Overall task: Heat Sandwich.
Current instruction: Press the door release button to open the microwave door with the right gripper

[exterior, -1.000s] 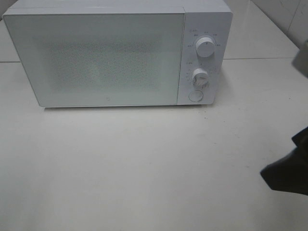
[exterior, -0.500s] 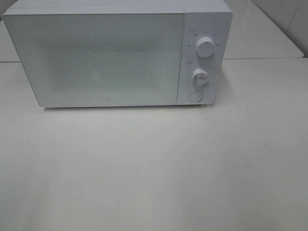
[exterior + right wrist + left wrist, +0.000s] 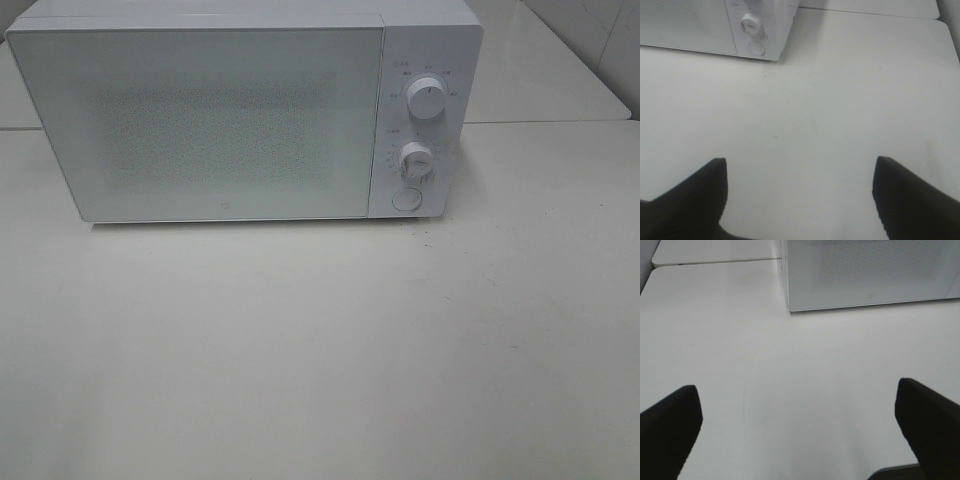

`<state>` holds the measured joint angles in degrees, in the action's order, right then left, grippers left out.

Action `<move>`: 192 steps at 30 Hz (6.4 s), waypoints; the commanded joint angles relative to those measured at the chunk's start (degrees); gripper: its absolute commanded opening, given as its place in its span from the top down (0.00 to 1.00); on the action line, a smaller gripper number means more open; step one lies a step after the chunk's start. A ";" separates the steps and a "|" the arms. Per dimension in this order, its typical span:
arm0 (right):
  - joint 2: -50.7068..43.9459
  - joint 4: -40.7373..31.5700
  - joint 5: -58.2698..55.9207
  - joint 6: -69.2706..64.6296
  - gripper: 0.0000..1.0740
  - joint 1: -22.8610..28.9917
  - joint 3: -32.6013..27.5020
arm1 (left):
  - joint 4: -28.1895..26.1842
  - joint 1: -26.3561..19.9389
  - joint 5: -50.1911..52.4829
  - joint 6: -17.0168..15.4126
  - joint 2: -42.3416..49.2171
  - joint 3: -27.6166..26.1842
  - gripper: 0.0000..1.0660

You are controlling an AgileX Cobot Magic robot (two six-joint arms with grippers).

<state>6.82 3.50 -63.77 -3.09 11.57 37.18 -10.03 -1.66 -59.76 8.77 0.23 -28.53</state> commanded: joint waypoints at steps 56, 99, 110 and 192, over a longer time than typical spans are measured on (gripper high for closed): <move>20.51 -1.15 46.81 -0.29 0.29 -8.19 -11.97 | -0.06 -0.17 0.69 -0.34 1.55 0.17 0.03; 83.02 -30.54 127.94 12.20 0.29 12.66 -23.09 | -0.06 -0.17 0.69 -0.34 1.55 0.17 0.03; 89.84 -41.42 132.58 12.26 0.29 27.27 -20.63 | -0.06 -0.17 0.69 -0.34 1.55 0.17 0.03; 95.05 -46.87 121.07 -79.35 0.99 32.72 -12.95 | -0.06 -0.17 0.69 -0.34 1.55 0.17 0.03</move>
<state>101.30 -44.35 57.75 -82.56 44.86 23.49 -10.03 -1.66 -59.76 8.77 0.23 -28.53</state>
